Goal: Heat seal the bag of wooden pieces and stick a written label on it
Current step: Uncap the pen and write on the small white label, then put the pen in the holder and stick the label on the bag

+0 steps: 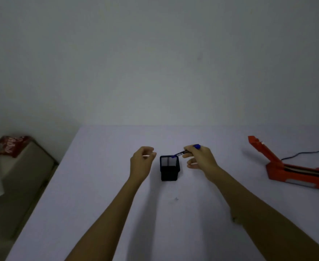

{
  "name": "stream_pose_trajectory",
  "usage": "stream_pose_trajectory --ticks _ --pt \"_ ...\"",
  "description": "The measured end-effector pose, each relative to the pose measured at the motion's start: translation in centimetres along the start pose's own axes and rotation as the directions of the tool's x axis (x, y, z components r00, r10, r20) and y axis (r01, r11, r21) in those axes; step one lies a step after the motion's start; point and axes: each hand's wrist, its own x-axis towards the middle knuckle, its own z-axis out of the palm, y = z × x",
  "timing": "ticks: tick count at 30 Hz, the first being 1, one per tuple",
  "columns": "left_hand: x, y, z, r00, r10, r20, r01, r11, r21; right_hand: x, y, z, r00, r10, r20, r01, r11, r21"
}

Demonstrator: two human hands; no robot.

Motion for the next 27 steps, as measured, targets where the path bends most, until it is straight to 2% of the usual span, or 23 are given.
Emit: stream_pose_trajectory --ticks 3,7,12,17,19,21,23,24,27 --pt "-1.7 -5.1 1.8 0.989 -0.148 0.001 0.148 0.986 0.071 1.8 3.5 0.6 0.998 0.06 -0.002 -0.06 0.987 -0.151" --pt "-3.8 -9.9 4.4 0.953 -0.274 0.126 0.241 0.944 0.224 3.3 6.1 1.7 0.996 0.087 0.035 -0.075 0.96 -0.268" --pt "-5.2 -12.3 7.0 0.915 -0.289 0.283 0.165 0.905 0.392 4.1 7.7 2.2 0.996 0.071 0.057 -0.046 0.933 -0.356" --pt "-5.9 -12.8 8.9 0.905 -0.257 0.339 0.083 0.888 0.452 4.4 8.5 1.8 0.995 -0.001 0.099 0.039 0.923 -0.382" --pt "-6.0 -12.9 9.3 0.913 -0.252 0.32 0.08 0.882 0.465 4.1 8.7 1.5 0.995 -0.094 0.02 0.095 0.921 -0.379" --pt "-5.9 -13.1 9.4 0.917 -0.258 0.304 0.09 0.877 0.471 3.7 9.6 0.9 0.973 -0.166 -0.16 0.1 0.929 -0.355" --pt "-5.8 -13.3 9.4 0.918 -0.255 0.302 0.085 0.873 0.479 3.6 11.3 0.0 0.956 -0.117 -0.27 0.012 0.932 -0.361" --pt "-5.7 -13.5 9.5 0.918 -0.256 0.303 0.083 0.871 0.484 3.6 12.4 -0.4 0.967 -0.051 -0.251 -0.055 0.915 -0.399" --pt "-5.4 -13.9 9.5 0.921 -0.249 0.301 0.08 0.875 0.478 3.4 15.5 -0.7 0.991 0.126 -0.036 -0.123 0.805 -0.58"
